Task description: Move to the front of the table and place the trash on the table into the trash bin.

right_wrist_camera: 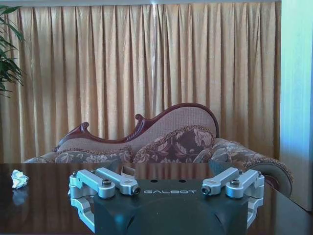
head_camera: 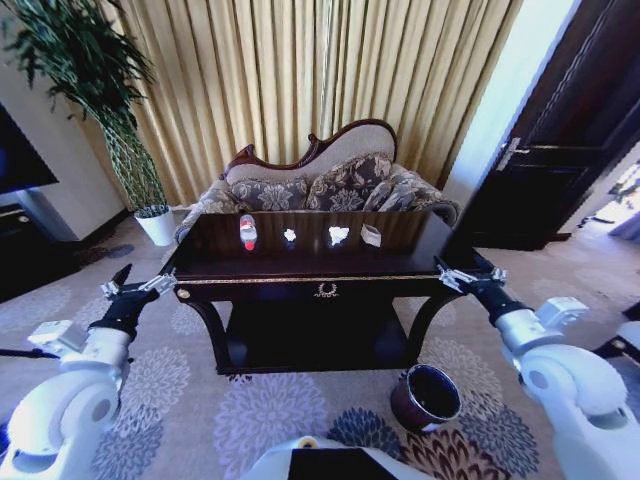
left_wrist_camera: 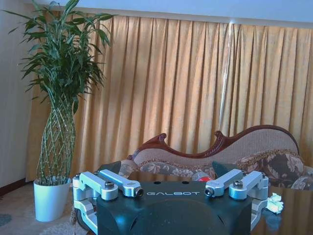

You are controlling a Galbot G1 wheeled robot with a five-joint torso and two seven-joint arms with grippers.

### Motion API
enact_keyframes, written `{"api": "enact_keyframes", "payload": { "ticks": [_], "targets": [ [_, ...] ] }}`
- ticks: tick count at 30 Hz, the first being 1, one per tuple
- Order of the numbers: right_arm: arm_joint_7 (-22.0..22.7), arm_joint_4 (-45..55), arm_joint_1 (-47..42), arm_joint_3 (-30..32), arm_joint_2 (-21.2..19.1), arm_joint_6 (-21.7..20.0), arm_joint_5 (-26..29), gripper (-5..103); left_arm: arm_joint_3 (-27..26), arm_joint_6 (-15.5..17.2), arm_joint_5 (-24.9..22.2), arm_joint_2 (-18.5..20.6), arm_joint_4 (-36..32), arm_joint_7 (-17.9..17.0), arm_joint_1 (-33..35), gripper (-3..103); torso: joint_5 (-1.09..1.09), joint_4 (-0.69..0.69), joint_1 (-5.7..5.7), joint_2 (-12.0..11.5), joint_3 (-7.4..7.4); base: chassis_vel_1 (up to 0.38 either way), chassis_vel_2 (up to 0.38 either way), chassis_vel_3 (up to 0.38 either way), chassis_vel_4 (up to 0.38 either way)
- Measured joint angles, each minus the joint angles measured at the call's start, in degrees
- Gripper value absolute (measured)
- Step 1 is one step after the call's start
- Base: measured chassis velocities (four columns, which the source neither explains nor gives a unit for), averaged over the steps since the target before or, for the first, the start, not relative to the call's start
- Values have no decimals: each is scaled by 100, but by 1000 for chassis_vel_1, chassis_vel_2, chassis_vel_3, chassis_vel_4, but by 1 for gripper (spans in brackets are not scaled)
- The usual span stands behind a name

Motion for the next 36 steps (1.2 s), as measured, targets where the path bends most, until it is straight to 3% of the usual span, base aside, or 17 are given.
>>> {"api": "enact_keyframes", "payload": {
  "ticks": [24,36],
  "targets": [
    [-1,-3,-52,21,34,160,3,100,-35,-14,2,-18,-47,0,30,100,-1,0,4,-1,2,-155,146,145,-149],
    [17,27,-72,14,44,218,27,100,-25,-21,4,-27,-58,-2,28,100,1,0,-1,1,0,-12,16,12,-19]
  ]
}}
